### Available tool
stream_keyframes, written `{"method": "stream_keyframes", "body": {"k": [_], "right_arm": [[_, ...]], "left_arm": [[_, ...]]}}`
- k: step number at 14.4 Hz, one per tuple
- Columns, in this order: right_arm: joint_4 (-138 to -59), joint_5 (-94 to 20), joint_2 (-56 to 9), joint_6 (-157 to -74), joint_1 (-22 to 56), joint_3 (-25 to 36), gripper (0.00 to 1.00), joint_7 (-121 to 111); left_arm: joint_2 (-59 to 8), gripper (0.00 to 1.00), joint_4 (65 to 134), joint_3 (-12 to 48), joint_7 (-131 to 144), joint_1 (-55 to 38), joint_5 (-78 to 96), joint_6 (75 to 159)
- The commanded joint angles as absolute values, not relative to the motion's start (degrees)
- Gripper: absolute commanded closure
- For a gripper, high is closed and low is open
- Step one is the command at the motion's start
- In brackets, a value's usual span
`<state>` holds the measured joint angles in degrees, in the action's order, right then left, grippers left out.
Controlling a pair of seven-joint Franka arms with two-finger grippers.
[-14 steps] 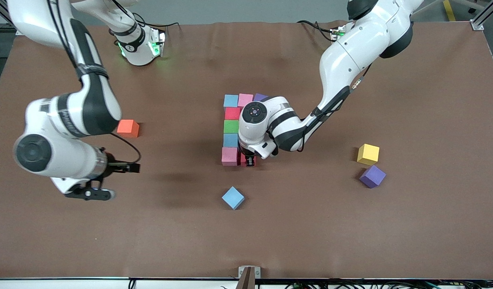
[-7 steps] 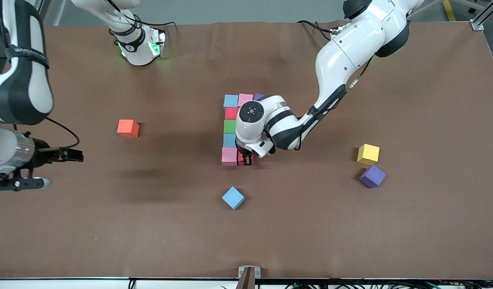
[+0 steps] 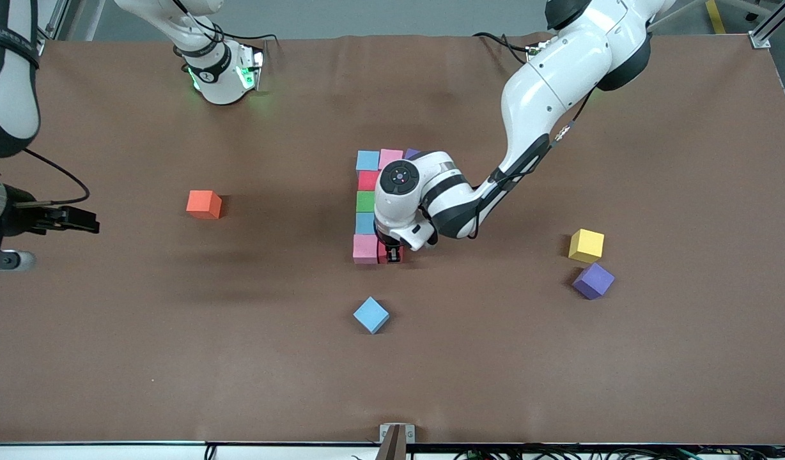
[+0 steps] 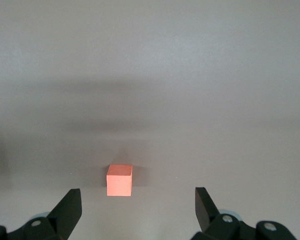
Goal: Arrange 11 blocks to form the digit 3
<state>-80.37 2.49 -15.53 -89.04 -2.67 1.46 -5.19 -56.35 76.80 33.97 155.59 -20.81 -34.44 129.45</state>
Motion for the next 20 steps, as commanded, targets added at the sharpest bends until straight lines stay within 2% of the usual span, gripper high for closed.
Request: {"method": "stream_keyframes", "body": {"k": [1, 2, 7, 9, 13, 16, 20], "right_arm": [[-77.79, 3.52, -15.03, -86.75, -4.13, 0.18, 0.00, -5.36], [-77.17, 3.52, -15.03, -86.75, -4.04, 0.26, 0.00, -5.36], [-76.82, 2.55, -15.12, -86.57, -3.87, 0.18, 0.00, -5.27], [-76.82, 2.55, -14.86, -83.25, -3.87, 0.09, 0.00, -5.19], [-76.64, 2.20, -14.59, -82.71, -3.87, -0.35, 0.00, -5.10], [-75.59, 1.23, -13.89, -80.87, -3.60, -0.35, 0.00, -5.01], [-78.91, -0.09, -10.03, -81.21, -0.98, 2.45, 0.00, -5.62]], "left_arm": [[-56.60, 0.10, 76.55, 32.96, 157.85, -21.71, -33.40, 130.43], [-55.91, 0.00, 76.55, 32.96, 157.85, -21.62, -33.22, 129.99], [-53.27, 0.00, 76.55, 33.13, 157.76, -20.83, -32.44, 129.20], [-52.21, 0.00, 76.55, 33.22, 157.59, -20.57, -32.17, 128.42], [-51.24, 0.00, 76.20, 33.75, 151.90, -19.69, -31.82, 126.39], [-51.24, 0.00, 73.22, 33.49, 144.43, -19.69, -31.90, 126.39], [-52.03, 0.00, 70.05, 33.05, 128.72, -19.95, -31.91, 127.87]]}}
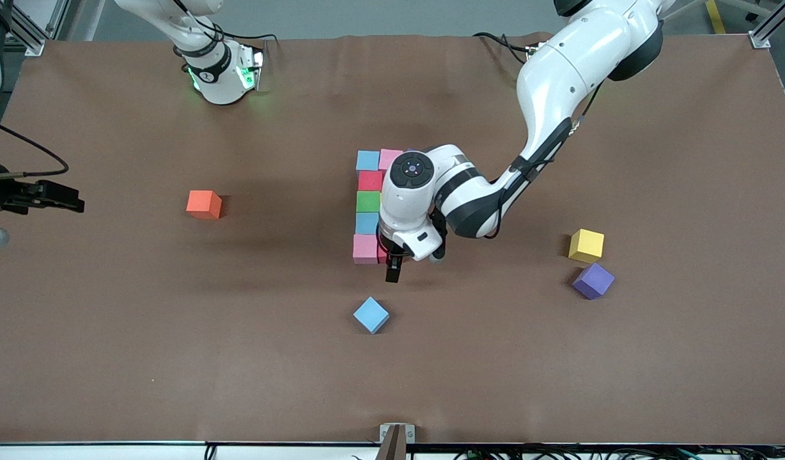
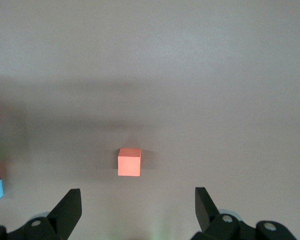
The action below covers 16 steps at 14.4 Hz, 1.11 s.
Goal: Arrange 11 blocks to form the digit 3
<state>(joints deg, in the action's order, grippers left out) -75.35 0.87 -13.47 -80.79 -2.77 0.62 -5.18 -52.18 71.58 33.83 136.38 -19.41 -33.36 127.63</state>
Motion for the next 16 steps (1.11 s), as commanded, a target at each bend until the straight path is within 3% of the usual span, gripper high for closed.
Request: {"method": "stream_keyframes", "body": {"k": [1, 6, 10, 13, 16], "right_arm": [[-80.40, 0.09, -9.06, -81.73, 0.16, 3.77, 0.00, -5.63], [-83.06, 0.70, -5.98, -82.88, 0.00, 4.13, 0.00, -5.89], [-87.43, 1.84, -1.69, -84.98, -0.96, 3.17, 0.00, -5.89], [-92.45, 1.93, 2.71, -87.18, -1.05, 3.08, 0.00, -5.80], [-92.20, 1.76, 3.16, -86.05, -0.79, 3.08, 0.00, -5.63]], "left_arm": [[-52.03, 0.00, 70.14, 33.05, 126.76, -19.34, -31.90, 128.14], [-50.55, 0.00, 70.92, 33.05, 126.56, -13.38, -29.36, 127.36], [-45.54, 0.00, 76.01, 35.50, 126.21, -6.44, -29.53, 119.98], [-40.10, 0.00, 85.31, 39.19, 121.93, 2.25, -29.71, 119.88], [-34.64, 0.00, 94.64, 43.40, 111.04, 12.80, -29.71, 119.88]]}}
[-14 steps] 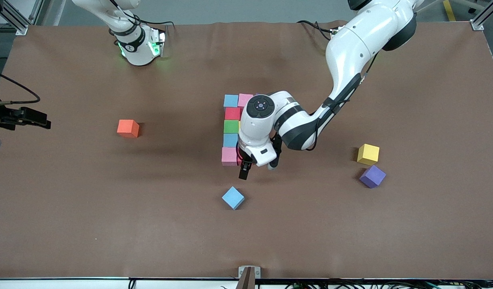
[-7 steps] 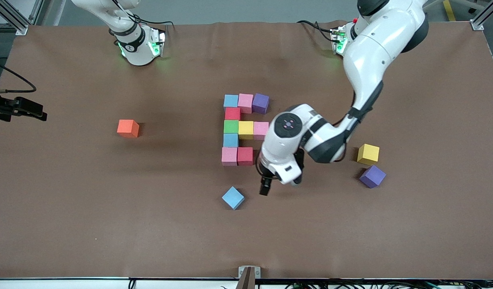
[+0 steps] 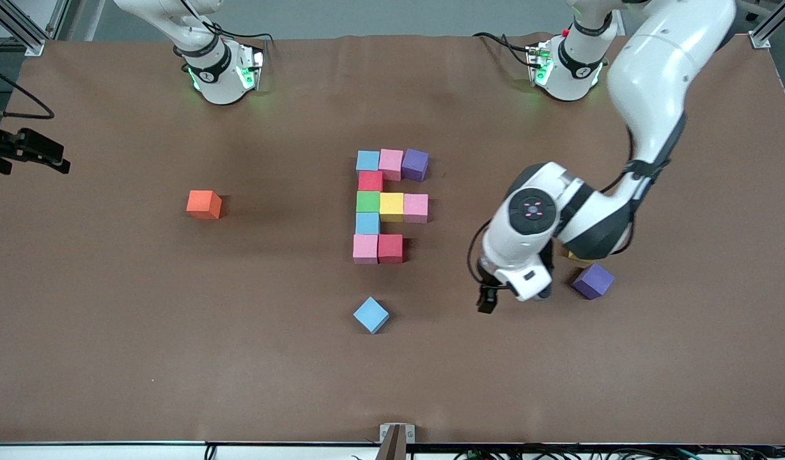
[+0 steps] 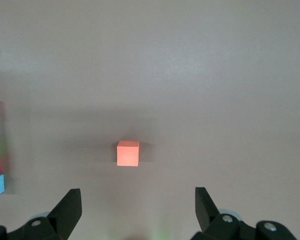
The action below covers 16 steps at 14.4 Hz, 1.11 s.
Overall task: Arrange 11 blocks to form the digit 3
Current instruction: 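Move the left gripper over the loose purple cube, then lower the left gripper and grasp the purple cube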
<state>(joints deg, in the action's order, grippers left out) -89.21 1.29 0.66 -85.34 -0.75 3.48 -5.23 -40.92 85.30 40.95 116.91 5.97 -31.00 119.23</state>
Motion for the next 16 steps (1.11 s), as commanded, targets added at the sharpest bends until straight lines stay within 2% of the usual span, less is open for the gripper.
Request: {"method": "stream_keyframes", "body": {"k": [1, 4, 7, 16], "right_arm": [[-92.20, 1.67, 3.16, -85.52, -0.62, 3.08, 0.00, -5.54], [-92.20, 1.14, 3.25, -84.99, -0.35, 2.99, 0.00, -5.18], [-92.29, 1.14, 4.04, -84.81, -0.79, 2.72, 0.00, -5.54], [-92.37, -0.70, 7.38, -84.99, -2.20, 2.90, 0.00, -5.10]], "left_arm": [[-33.67, 0.00, 96.83, 44.90, 106.48, 16.05, -29.71, 119.88], [-32.17, 0.00, 102.99, 48.86, 94.79, 25.46, -30.23, 119.88], [-32.08, 0.00, 106.51, 49.75, 85.72, 31.10, -30.93, 120.06], [-37.87, 0.00, 108.02, 49.48, 83.14, 38.50, -43.85, 126.82]]}}
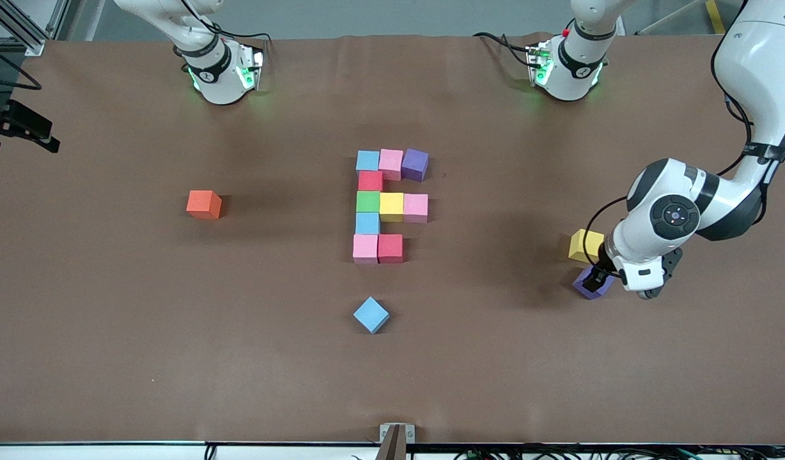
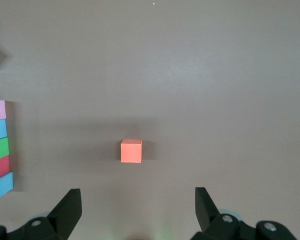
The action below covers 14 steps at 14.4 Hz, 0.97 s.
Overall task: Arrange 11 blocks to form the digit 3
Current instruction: 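Lower the left gripper and grasp the purple cube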
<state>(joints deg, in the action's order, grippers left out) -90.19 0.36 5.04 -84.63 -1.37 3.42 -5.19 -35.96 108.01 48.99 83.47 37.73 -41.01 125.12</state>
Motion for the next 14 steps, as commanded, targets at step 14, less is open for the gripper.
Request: {"method": "stream_keyframes", "body": {"k": [14], "right_arm": [[-92.11, -0.26, 7.38, -82.79, -1.58, 2.90, 0.00, -5.80]], "left_arm": [[-42.10, 0.00, 106.96, 46.50, 81.12, 38.50, -46.93, 132.54]]}}
